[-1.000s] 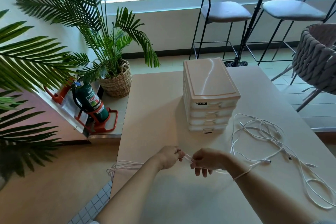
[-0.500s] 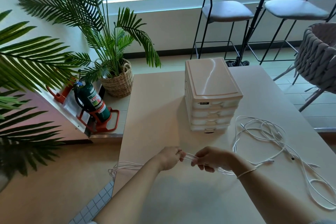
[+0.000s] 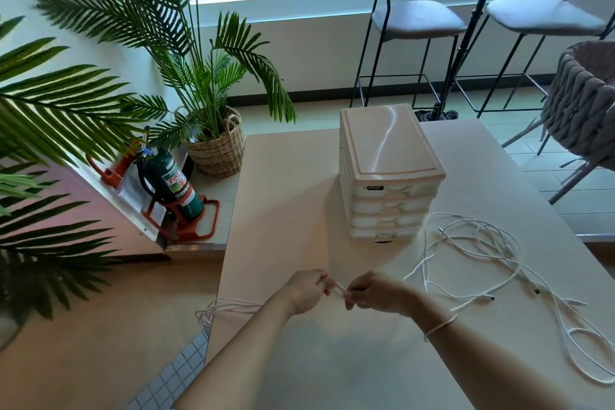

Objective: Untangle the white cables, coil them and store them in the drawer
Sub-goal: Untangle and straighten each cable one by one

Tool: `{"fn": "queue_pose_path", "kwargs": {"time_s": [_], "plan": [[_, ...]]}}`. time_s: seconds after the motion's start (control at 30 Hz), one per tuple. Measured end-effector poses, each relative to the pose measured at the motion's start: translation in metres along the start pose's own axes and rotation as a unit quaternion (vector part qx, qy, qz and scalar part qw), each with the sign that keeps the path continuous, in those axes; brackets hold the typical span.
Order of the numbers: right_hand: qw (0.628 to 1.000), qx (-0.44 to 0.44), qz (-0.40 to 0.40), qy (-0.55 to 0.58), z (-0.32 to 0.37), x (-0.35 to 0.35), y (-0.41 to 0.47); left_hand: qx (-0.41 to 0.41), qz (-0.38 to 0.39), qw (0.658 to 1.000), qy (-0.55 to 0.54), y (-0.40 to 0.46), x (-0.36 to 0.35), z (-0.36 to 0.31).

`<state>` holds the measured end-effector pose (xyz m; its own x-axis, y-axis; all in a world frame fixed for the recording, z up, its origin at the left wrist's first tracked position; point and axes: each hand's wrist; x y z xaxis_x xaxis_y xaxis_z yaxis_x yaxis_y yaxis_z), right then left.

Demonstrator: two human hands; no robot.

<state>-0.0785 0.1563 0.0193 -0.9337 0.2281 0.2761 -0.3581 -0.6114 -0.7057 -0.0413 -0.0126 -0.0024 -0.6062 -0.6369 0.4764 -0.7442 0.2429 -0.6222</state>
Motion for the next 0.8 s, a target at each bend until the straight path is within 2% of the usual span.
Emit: {"fn": "queue_pose_path", "kwargs": {"time_s": [0.1, 0.2, 0.27, 0.37, 0.47, 0.6, 0.8], "plan": [[0.992, 0.014, -0.057, 0.114, -0.004, 0.007, 0.007, -0.011, 0.03, 0.999, 0.004, -0.001, -0.004, -0.008], [0.966, 0.04, -0.134, 0.219, -0.006, 0.004, 0.02, -0.023, 0.063, 0.998, -0.001, -0.005, -0.004, -0.018], [0.97, 0.031, -0.136, 0.198, -0.009, -0.003, 0.02, -0.017, 0.065, 0.998, 0.02, -0.006, -0.002, -0.014], [0.991, 0.008, -0.093, 0.093, -0.01, -0.007, 0.01, -0.006, 0.038, 0.998, 0.04, -0.007, -0.001, -0.008], [0.992, 0.003, -0.118, 0.04, -0.009, 0.002, 0.008, -0.006, 0.033, 0.998, 0.056, -0.01, 0.002, -0.004], [0.986, -0.014, -0.159, 0.056, -0.019, 0.012, 0.006, 0.066, 0.05, 0.995, 0.052, -0.024, 0.013, 0.044], [0.987, -0.039, -0.148, 0.053, -0.028, 0.015, 0.001, 0.18, 0.016, 0.982, 0.059, -0.067, 0.032, 0.12]]}}
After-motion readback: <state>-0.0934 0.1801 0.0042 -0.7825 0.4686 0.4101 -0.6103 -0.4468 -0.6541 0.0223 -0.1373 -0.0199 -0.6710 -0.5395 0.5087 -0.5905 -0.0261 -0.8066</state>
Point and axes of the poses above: each hand's wrist, its own y-axis towards the middle knuckle, its own x-axis out of the back of the hand, z = x × y, and after that the axes turned 15 degrees about z, right-handed
